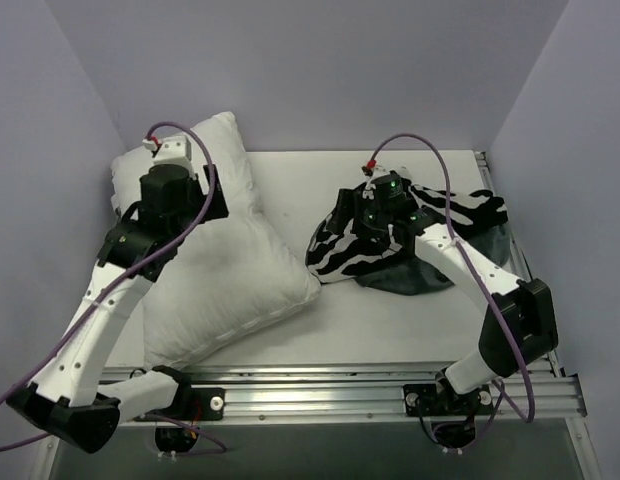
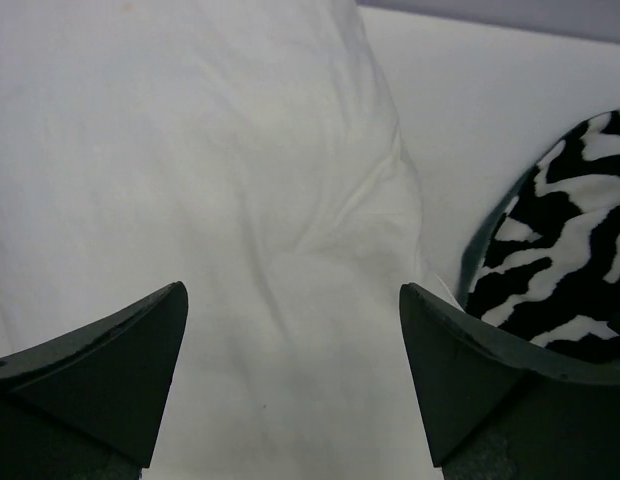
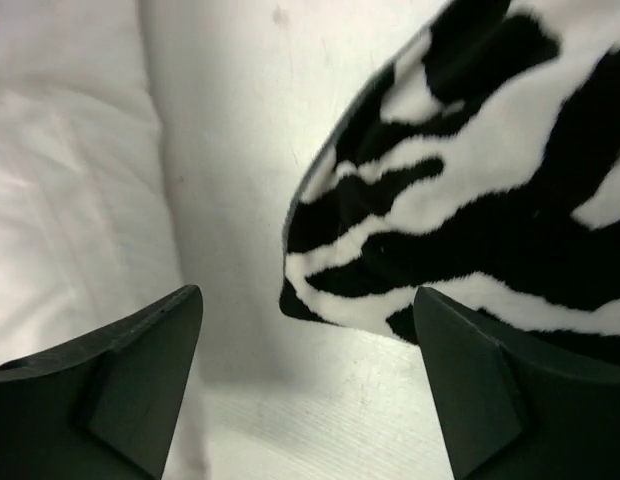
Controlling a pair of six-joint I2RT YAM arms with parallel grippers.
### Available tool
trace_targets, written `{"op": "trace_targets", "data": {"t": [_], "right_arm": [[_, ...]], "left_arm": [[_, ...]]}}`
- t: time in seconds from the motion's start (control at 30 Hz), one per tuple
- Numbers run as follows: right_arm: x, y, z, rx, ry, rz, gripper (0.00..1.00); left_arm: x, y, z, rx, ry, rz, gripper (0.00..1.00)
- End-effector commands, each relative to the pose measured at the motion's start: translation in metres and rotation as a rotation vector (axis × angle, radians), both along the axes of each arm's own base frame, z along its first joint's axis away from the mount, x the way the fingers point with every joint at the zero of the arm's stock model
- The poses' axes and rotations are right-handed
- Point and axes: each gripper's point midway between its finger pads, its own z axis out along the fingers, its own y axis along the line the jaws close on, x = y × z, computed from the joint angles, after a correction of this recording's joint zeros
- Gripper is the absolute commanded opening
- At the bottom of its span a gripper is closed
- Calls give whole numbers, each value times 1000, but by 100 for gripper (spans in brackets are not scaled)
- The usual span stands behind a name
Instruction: Remove the pillowcase from the pillow
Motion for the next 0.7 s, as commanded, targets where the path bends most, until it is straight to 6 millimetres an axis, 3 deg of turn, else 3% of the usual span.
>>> {"op": "trace_targets", "data": {"t": [0.0,0.07,0.1,0.13,0.3,0.33,0.4,0.43,0.5,0.53,0.67], "right_arm": [[19,-12,76,-25,-167,-40,83],[21,-25,95,-75,-203,-73,90],[26,-29,118,-75,-251,-94,92],[23,-36,129,-94,-266,-110,94],[24,-96,201,-223,-429,-317,100],[16,-109,228,-222,-479,-358,100],[7,-137,255,-266,-538,-463,100],[-6,-152,279,-269,-587,-503,100],[-21,-178,302,-304,-635,-608,100],[-38,-191,320,-308,-680,-638,100],[-83,-230,351,-332,-774,-747,100]], "left_arm": [[-26,3,62,-77,-119,-40,94],[-40,10,84,-93,-163,-40,94],[-44,13,90,-92,-174,-37,94],[-50,17,94,-89,-175,-32,94],[-82,44,138,-71,-270,23,94],[-88,50,142,-62,-275,36,94],[-105,64,163,-57,-333,65,94],[-112,70,168,-55,-347,78,94],[-131,83,186,-60,-409,102,94],[-142,89,195,-68,-444,102,94],[-174,108,215,-68,-529,124,94]]}}
